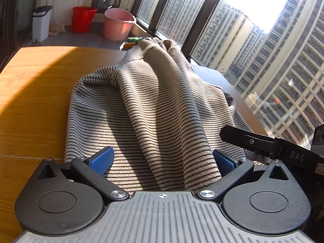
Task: Fold clothes
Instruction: 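Move both tools onto the striped shirt and reach under its fabric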
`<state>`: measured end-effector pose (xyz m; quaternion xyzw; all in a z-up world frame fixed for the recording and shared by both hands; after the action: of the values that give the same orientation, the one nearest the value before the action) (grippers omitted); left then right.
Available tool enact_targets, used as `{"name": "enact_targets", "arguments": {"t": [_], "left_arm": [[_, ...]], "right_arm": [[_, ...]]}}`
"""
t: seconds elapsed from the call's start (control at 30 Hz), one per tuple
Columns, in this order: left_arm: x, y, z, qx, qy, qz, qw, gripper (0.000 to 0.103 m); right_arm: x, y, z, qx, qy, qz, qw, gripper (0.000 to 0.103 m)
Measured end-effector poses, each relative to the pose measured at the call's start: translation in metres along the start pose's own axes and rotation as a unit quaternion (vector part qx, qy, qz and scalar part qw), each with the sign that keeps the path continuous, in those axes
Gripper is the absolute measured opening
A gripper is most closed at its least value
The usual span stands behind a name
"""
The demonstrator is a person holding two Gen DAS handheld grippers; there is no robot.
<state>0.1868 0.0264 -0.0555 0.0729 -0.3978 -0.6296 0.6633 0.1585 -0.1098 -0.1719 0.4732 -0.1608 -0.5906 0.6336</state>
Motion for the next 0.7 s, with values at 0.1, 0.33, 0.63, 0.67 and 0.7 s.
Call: {"name": "enact_targets", "arguments": {"t": [0.1, 0.33, 0.63, 0.67, 0.7], "left_arm": [[0.001, -0.010, 0.011, -0.010, 0.006, -0.005, 0.9999, 0.103], [-0.002, -0.034, 0.039, -0.042, 0.006, -0.025, 0.9988, 0.103], [0.001, -0.035, 0.048, -0.053, 0.001, -0.040, 0.9978, 0.103], [0.002, -0.035, 0.051, -0.052, -0.008, -0.036, 0.9980, 0.103], [0.002, -0.034, 0.053, -0.052, -0.017, -0.032, 0.9980, 0.103]], "right_arm": [[-0.008, -0.009, 0.011, -0.008, 0.005, 0.020, 1.000, 0.103], [-0.038, -0.038, 0.048, -0.026, 0.016, 0.059, 0.998, 0.103], [-0.042, -0.041, 0.056, -0.045, 0.030, 0.077, 0.996, 0.103], [-0.040, -0.040, 0.057, -0.046, 0.032, 0.073, 0.996, 0.103], [-0.037, -0.037, 0.059, -0.043, 0.032, 0.060, 0.997, 0.103]]}}
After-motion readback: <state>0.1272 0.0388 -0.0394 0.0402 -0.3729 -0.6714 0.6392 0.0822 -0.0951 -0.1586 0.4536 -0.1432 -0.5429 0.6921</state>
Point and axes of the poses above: each gripper's, at about its wrist camera, not at the fingertips, and z roughly against the way its jaws point, x to its right, y to its top, the point moved 1 cm from there along -z, roughly the way its jaws point, and after that the axes turned 8 degrees about z, right-handed, at the moved point
